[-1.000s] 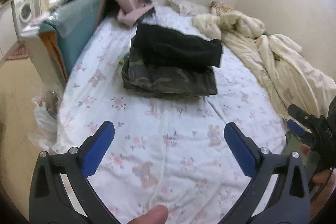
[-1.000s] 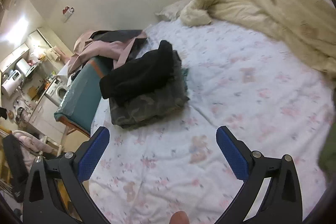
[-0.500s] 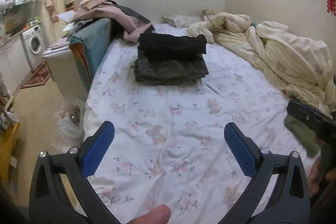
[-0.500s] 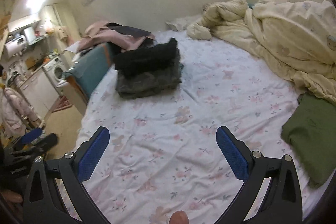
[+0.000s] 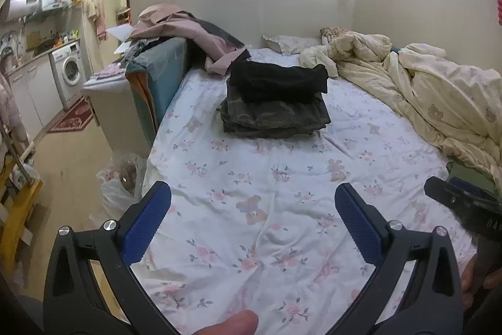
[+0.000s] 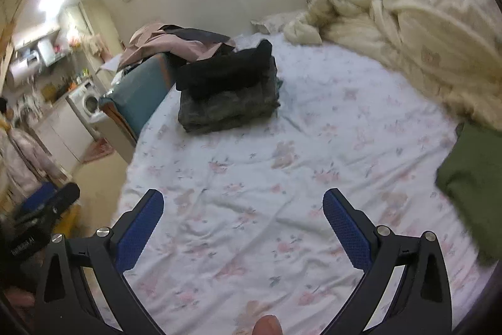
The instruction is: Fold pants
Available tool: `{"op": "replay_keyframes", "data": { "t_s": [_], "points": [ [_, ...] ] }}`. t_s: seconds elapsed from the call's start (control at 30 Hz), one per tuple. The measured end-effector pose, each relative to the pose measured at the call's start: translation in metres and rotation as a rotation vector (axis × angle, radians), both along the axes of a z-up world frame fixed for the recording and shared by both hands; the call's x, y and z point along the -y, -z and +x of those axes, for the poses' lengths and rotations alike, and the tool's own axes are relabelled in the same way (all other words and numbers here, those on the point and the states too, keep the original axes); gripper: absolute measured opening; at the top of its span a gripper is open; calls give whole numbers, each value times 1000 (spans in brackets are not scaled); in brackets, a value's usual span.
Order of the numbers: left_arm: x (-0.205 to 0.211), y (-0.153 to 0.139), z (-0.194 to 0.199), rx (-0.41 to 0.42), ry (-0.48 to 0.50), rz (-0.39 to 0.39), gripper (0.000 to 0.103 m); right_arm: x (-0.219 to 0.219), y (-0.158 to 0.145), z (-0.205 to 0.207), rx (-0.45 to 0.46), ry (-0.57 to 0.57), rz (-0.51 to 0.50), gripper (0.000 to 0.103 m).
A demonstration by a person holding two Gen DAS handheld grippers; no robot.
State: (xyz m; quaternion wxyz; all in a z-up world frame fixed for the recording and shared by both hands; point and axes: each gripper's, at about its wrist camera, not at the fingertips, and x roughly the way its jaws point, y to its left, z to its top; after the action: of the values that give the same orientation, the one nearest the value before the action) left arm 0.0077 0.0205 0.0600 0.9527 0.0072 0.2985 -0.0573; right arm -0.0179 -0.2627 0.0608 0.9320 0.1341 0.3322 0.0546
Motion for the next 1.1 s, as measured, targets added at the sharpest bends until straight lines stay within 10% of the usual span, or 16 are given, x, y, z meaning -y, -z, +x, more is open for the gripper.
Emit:
{"op": "replay_keyframes", "data": {
  "t_s": [1.1],
  "points": [
    [8, -1, -2, 39, 14, 4, 103, -12, -18, -5, 130, 41, -126, 103]
  ]
}}
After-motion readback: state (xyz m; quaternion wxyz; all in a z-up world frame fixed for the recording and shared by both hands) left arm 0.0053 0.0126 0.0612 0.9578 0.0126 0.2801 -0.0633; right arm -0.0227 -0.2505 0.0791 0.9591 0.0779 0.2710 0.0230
